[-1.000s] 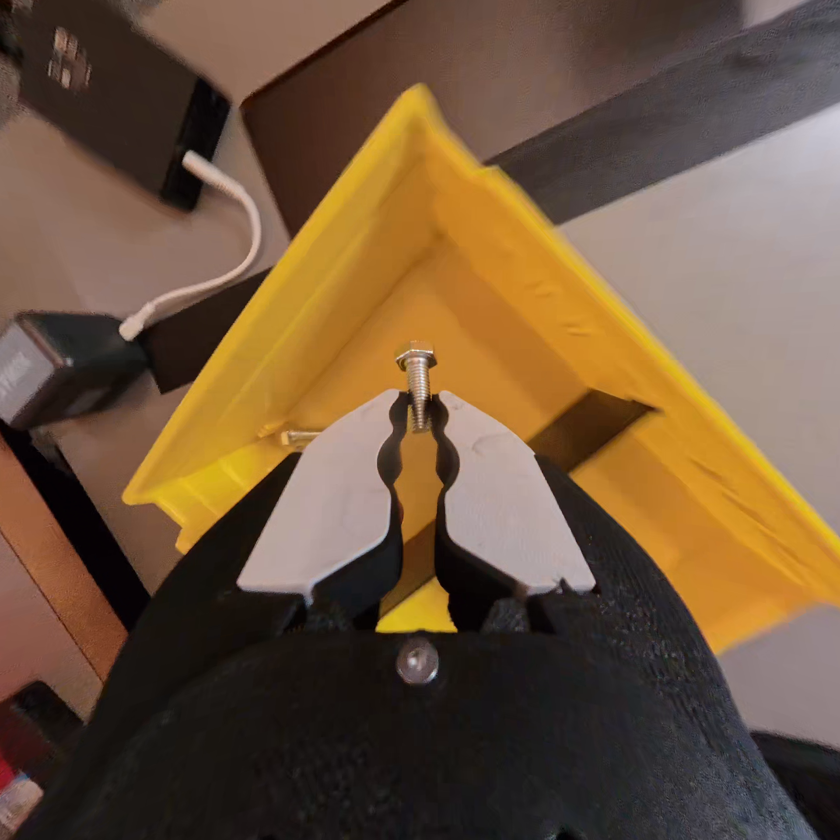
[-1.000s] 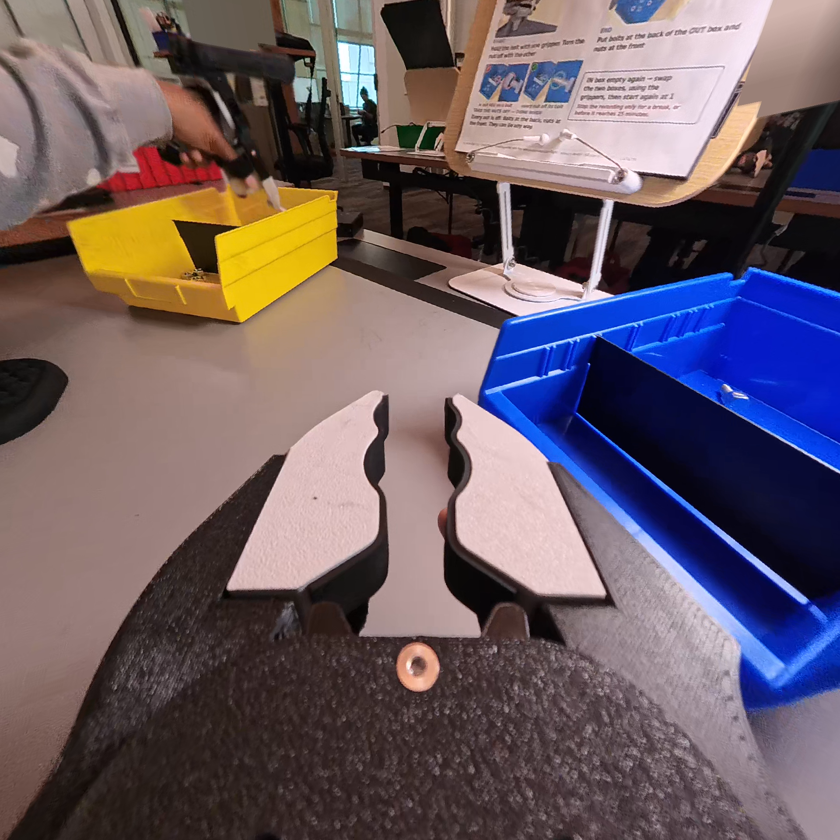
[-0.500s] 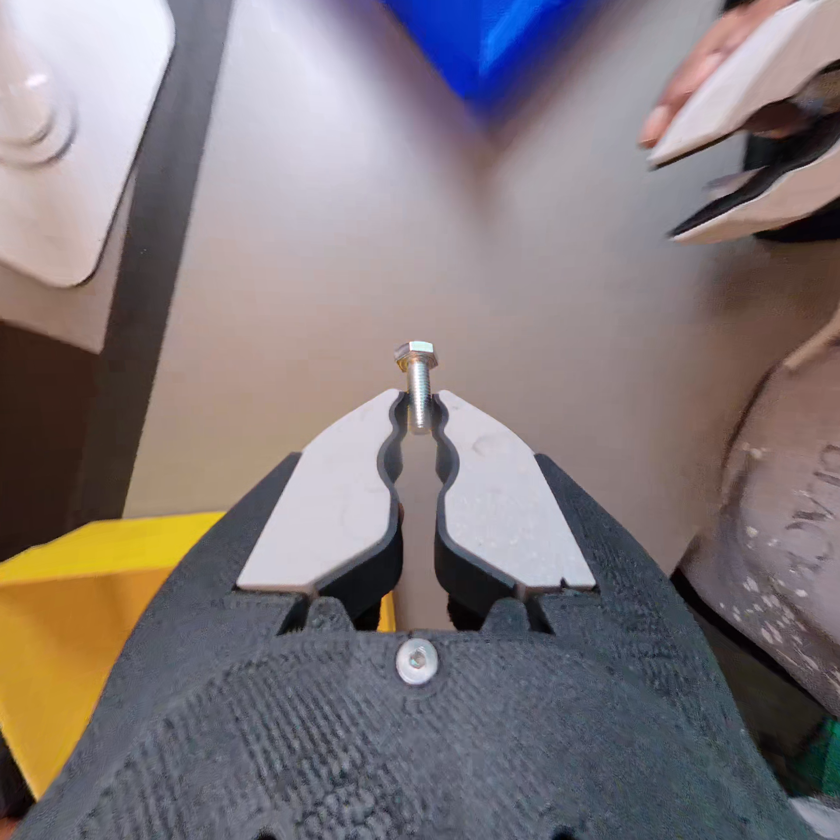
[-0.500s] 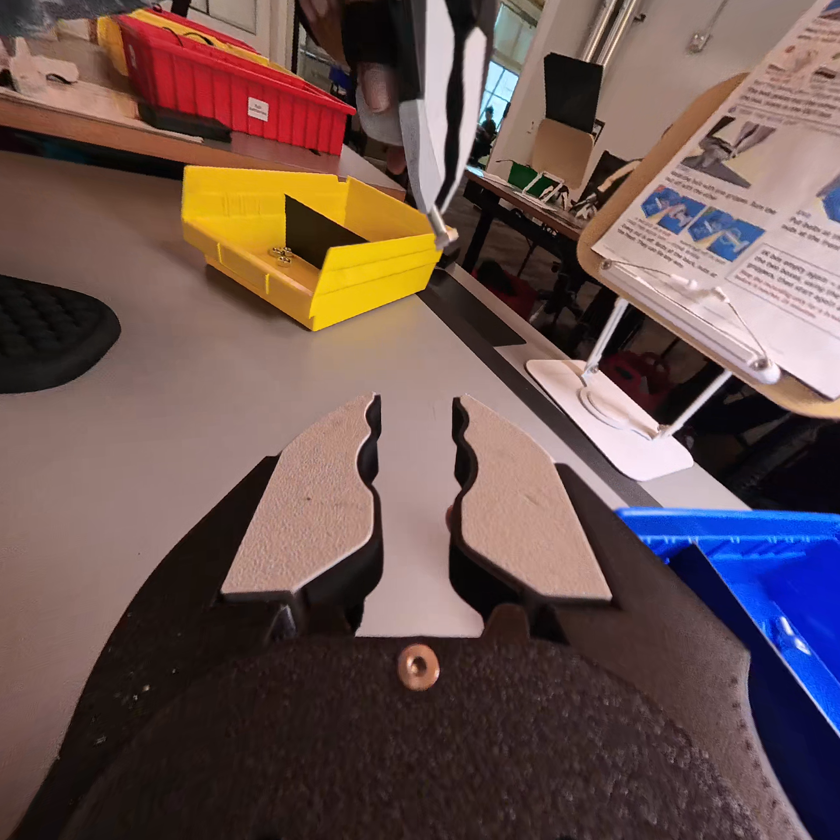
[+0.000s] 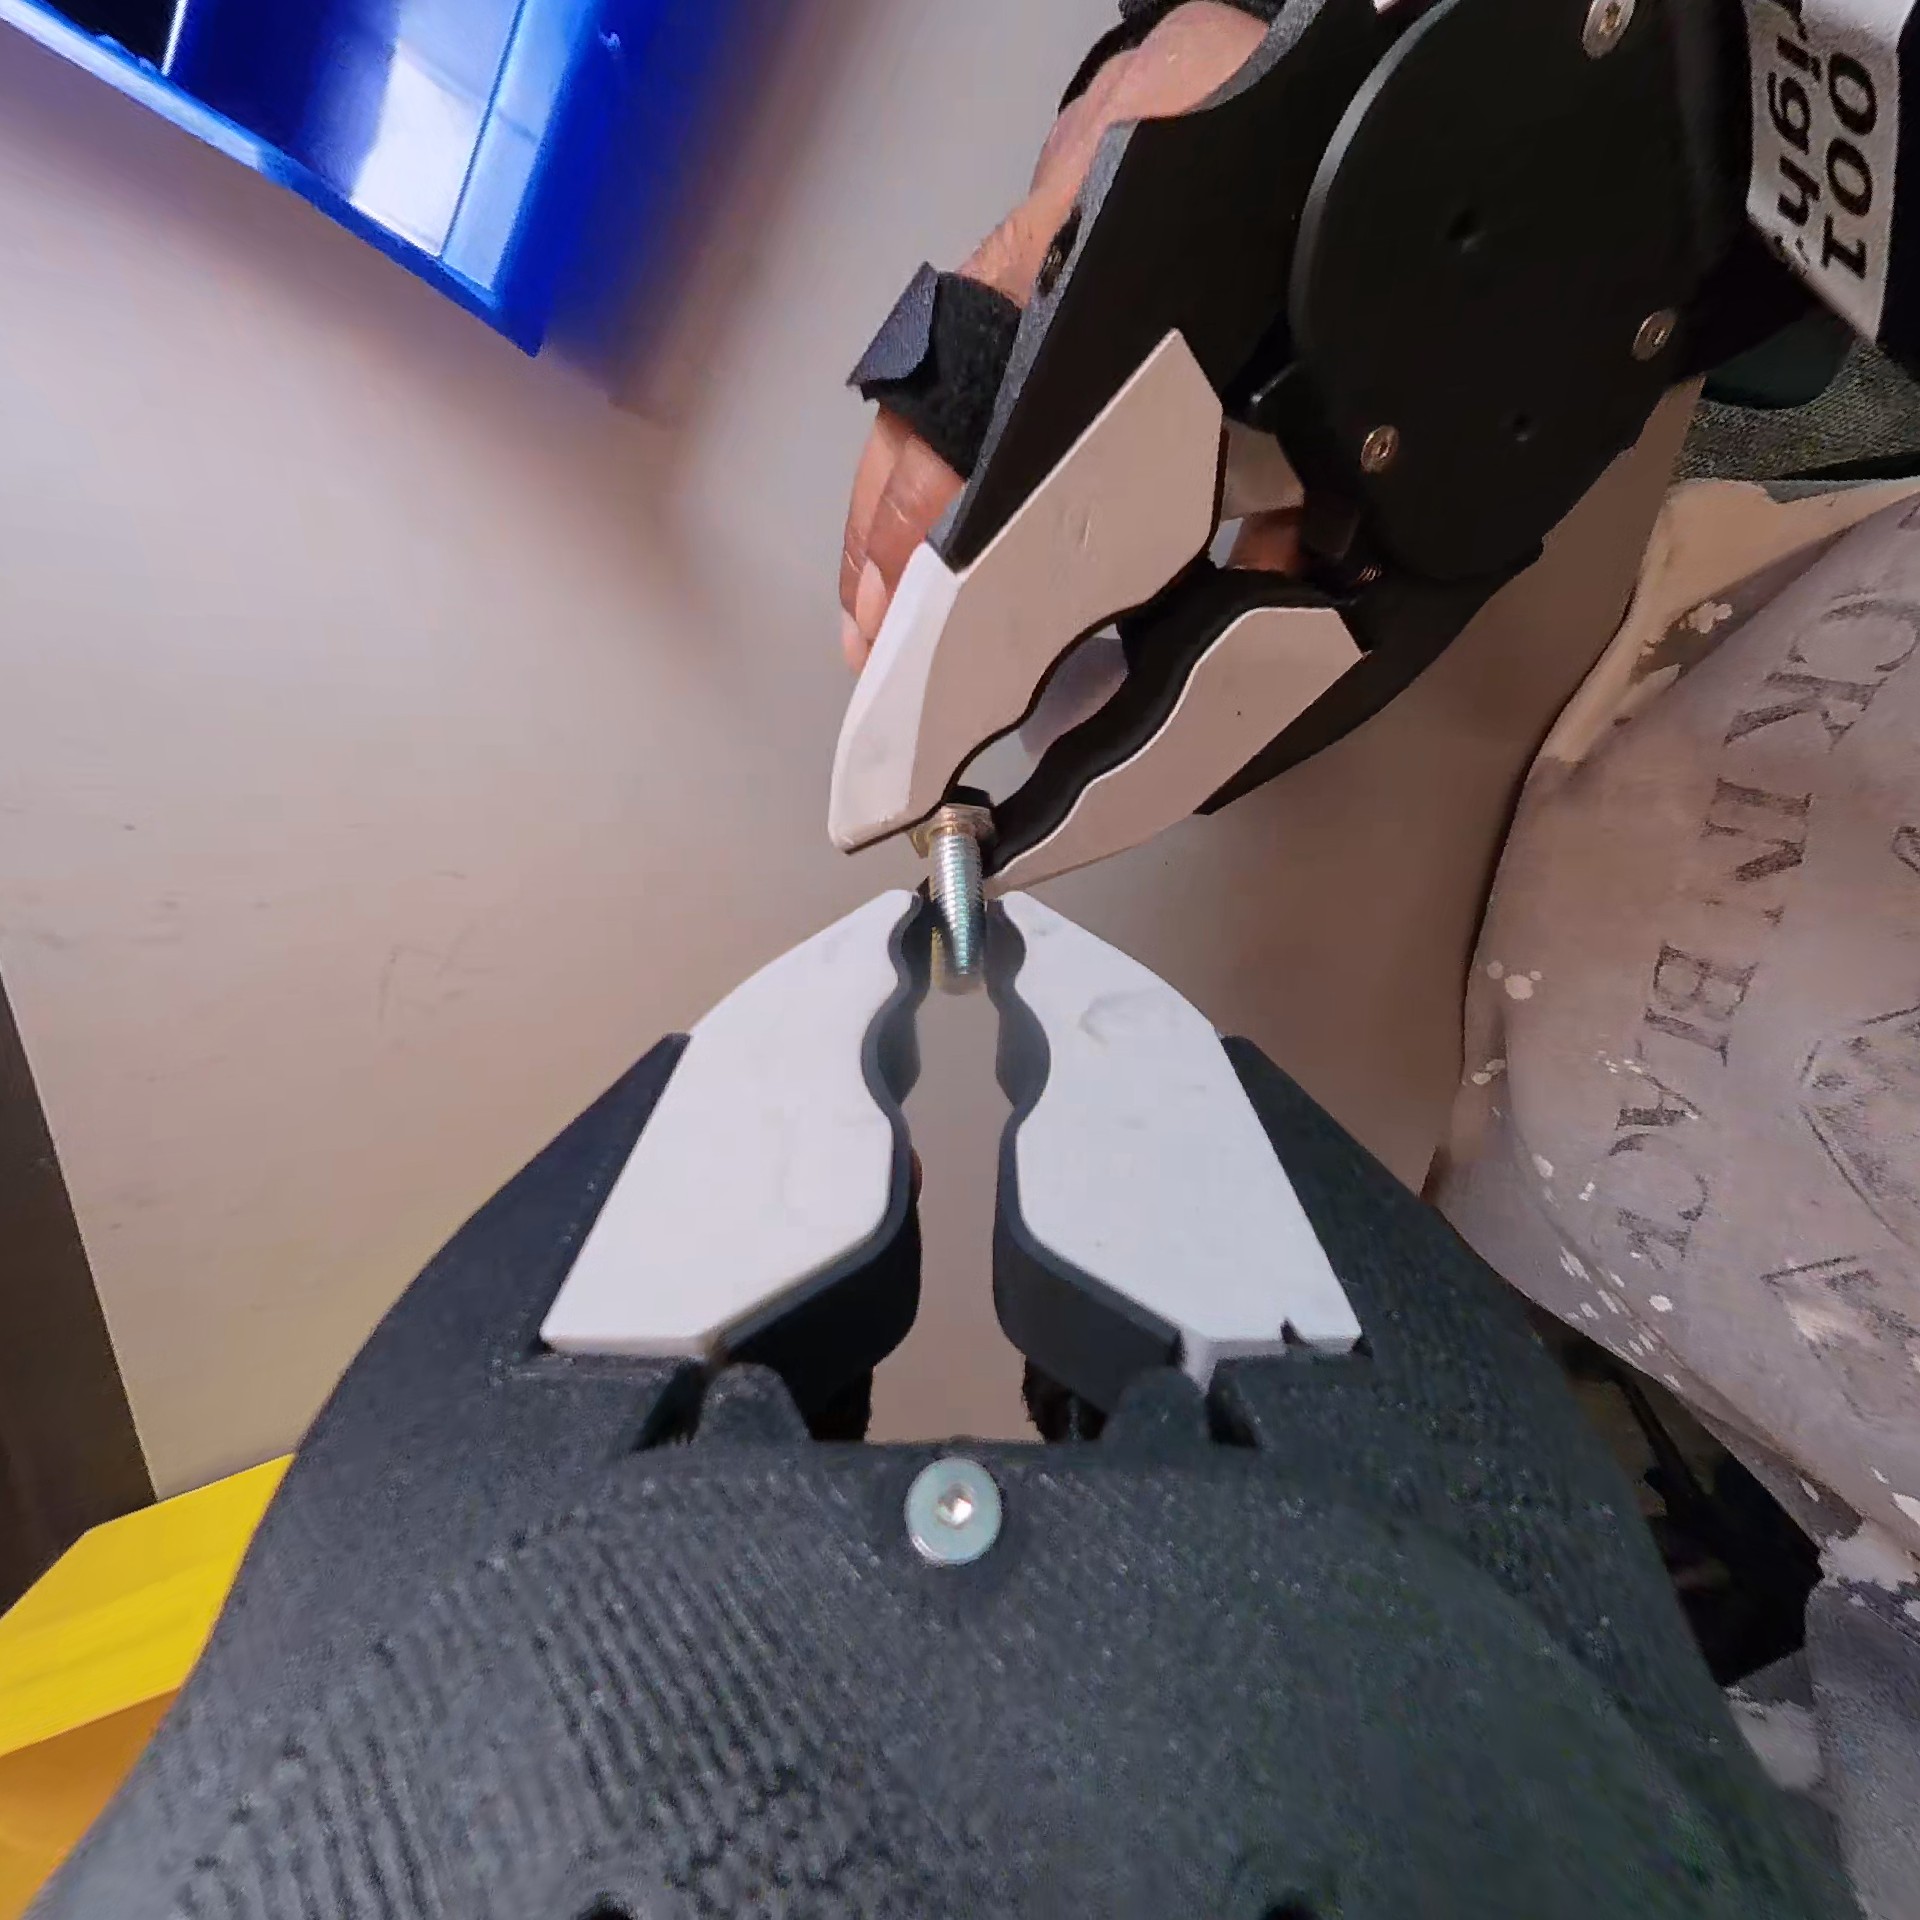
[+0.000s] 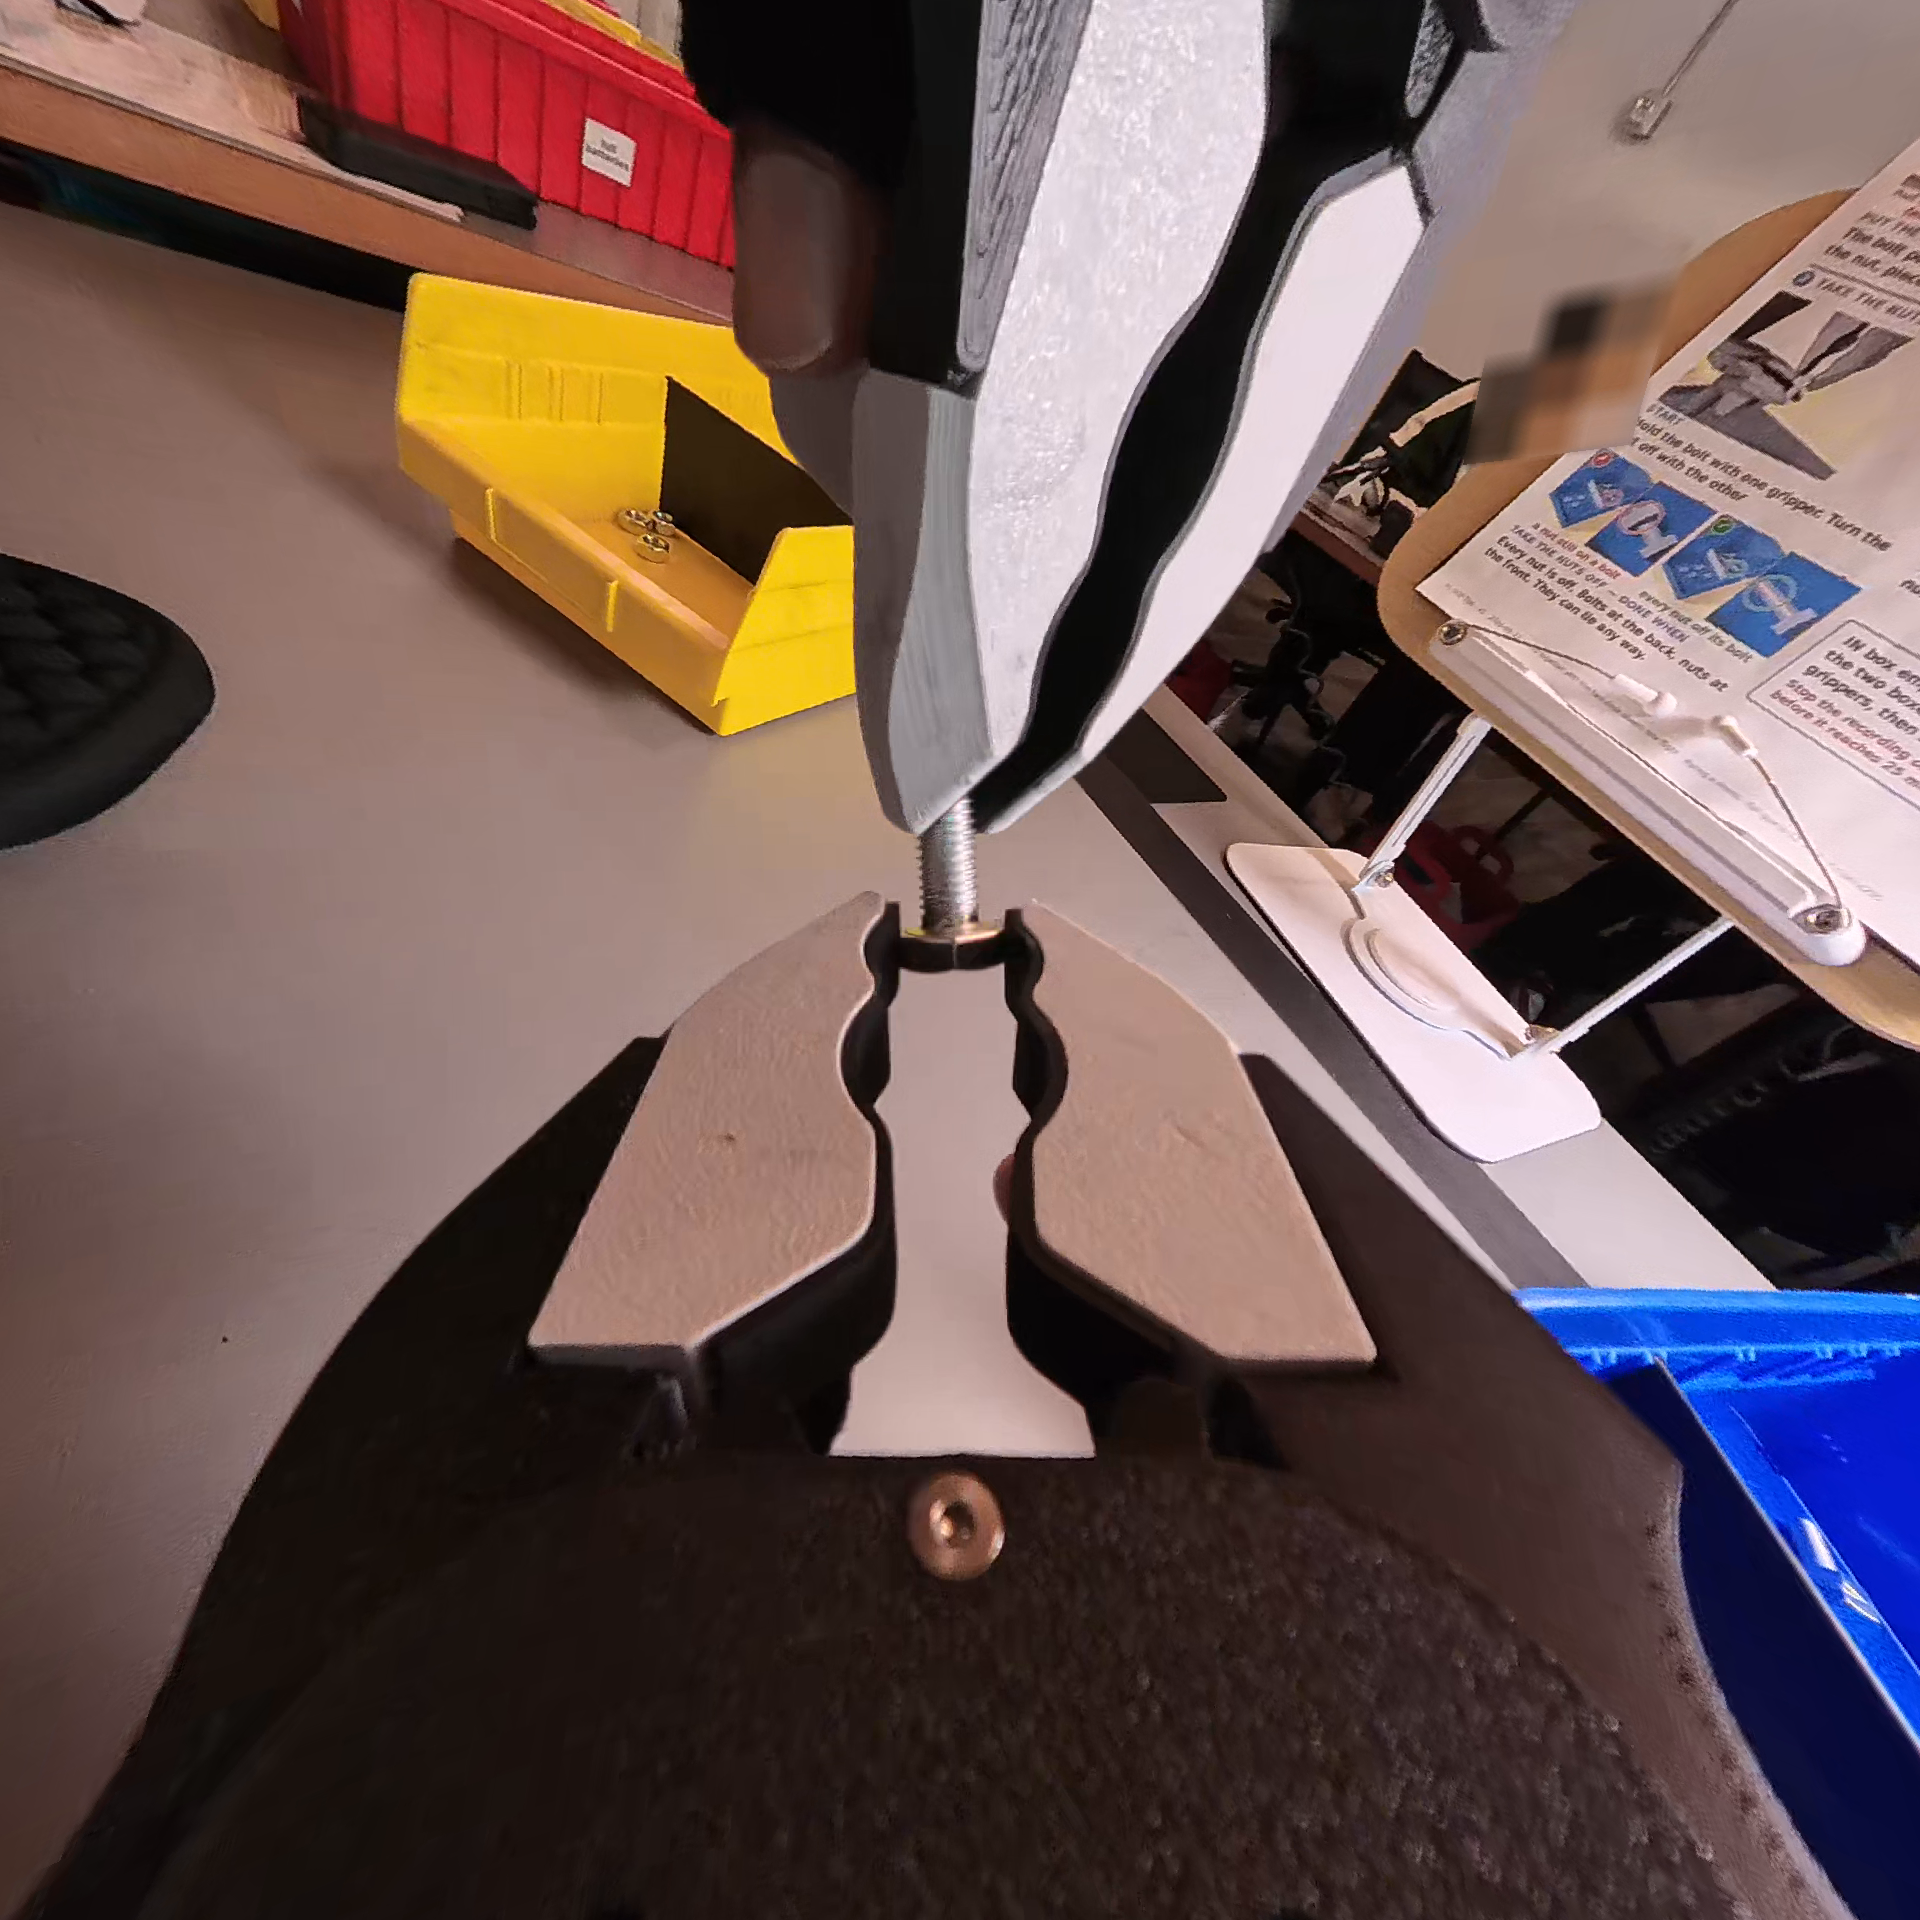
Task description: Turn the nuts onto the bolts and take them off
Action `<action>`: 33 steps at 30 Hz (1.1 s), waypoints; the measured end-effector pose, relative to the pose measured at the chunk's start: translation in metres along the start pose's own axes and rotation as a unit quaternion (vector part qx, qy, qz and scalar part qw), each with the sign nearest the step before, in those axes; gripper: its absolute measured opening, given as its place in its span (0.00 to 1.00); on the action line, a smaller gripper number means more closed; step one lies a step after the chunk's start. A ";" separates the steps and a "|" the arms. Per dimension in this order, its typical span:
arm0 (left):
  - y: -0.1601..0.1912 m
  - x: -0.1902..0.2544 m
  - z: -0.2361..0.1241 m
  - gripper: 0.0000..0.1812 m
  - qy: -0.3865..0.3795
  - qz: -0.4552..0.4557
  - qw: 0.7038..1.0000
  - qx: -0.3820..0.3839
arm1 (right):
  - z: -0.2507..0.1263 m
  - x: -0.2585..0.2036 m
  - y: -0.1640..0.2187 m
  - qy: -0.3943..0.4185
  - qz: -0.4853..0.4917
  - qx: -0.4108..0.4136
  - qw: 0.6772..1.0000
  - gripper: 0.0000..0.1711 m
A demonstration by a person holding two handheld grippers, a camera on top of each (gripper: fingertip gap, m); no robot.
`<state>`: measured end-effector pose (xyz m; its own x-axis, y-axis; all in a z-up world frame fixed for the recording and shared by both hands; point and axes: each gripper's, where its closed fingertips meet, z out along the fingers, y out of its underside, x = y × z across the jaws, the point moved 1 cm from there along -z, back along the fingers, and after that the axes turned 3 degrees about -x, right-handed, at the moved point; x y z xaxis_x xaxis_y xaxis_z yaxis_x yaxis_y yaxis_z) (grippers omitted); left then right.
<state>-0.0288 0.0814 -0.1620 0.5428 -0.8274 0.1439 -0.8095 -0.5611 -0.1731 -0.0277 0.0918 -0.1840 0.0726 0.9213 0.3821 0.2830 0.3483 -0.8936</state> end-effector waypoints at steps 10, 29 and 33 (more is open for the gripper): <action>-0.032 0.018 -0.035 0.14 0.018 0.067 0.970 0.233 | -0.029 0.014 -0.024 -0.094 0.183 0.167 0.964 0.11; -0.044 0.036 -0.044 0.06 0.011 0.106 0.913 0.393 | -0.042 0.005 -0.043 -0.142 0.206 0.208 0.946 0.11; -0.043 0.037 -0.042 0.06 0.012 0.098 0.911 0.401 | -0.042 0.003 -0.041 -0.141 0.202 0.195 0.949 0.11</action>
<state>0.0168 0.0764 -0.1086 0.3916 -0.9186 0.0536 -0.4619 -0.2466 -0.8520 0.0009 0.0735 -0.1365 -0.1740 0.9840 -0.0391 -0.0936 -0.0561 -0.9940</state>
